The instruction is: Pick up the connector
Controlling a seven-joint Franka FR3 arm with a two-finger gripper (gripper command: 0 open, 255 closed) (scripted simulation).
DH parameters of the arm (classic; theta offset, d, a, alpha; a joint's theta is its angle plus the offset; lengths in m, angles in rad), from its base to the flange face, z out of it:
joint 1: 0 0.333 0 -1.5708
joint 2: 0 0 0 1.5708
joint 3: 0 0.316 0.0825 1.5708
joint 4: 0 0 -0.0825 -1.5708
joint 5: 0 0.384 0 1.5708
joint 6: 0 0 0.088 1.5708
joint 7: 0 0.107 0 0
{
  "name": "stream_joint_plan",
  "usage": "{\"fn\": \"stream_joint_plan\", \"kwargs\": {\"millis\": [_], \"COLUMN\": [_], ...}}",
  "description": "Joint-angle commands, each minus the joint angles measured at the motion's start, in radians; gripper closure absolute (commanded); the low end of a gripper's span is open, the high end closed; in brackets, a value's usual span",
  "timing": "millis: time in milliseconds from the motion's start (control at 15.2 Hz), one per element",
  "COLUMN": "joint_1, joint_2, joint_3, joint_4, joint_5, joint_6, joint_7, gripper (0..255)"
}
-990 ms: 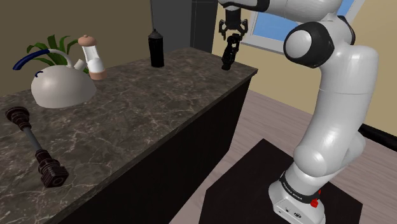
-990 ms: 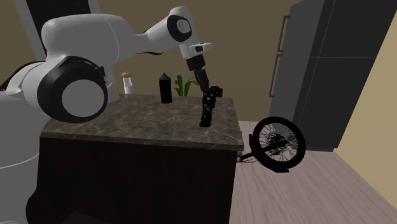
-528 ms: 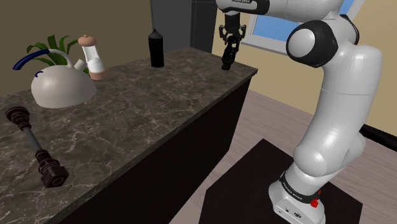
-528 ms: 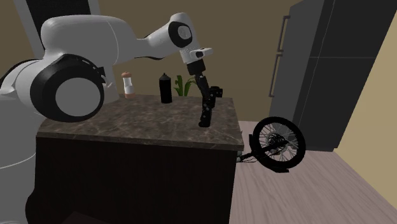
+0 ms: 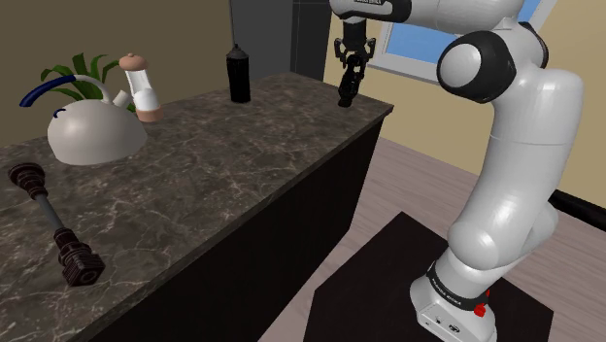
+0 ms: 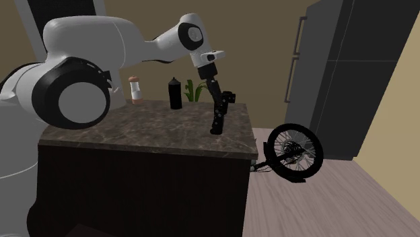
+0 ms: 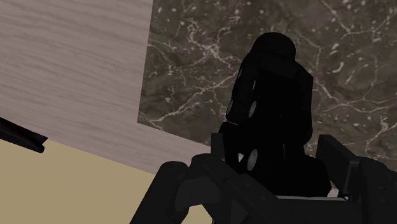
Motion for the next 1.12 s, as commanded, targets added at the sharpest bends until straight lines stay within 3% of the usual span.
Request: {"fn": "stream_joint_plan", "kwargs": {"millis": [0,594,792,924,1056], "joint_1": [0.001,0.014,0.021,0.031,0.033], "joint_2": [0.006,0.101,0.166,0.258,0.275], "joint_3": [-0.001,-0.005,-0.009,-0.018,-0.022], "joint_4": [0.021,0.293,0.442,0.628,0.661], "joint_5": [0.0,-0.004,-0.008,-0.013,-0.012], "joint_6": [-0.016,-0.185,-0.266,-0.356,-0.37], "joint_7": [-0.004,-0.055,-0.08,-0.111,-0.116], "gripper": [255,255,255,255,255]}}
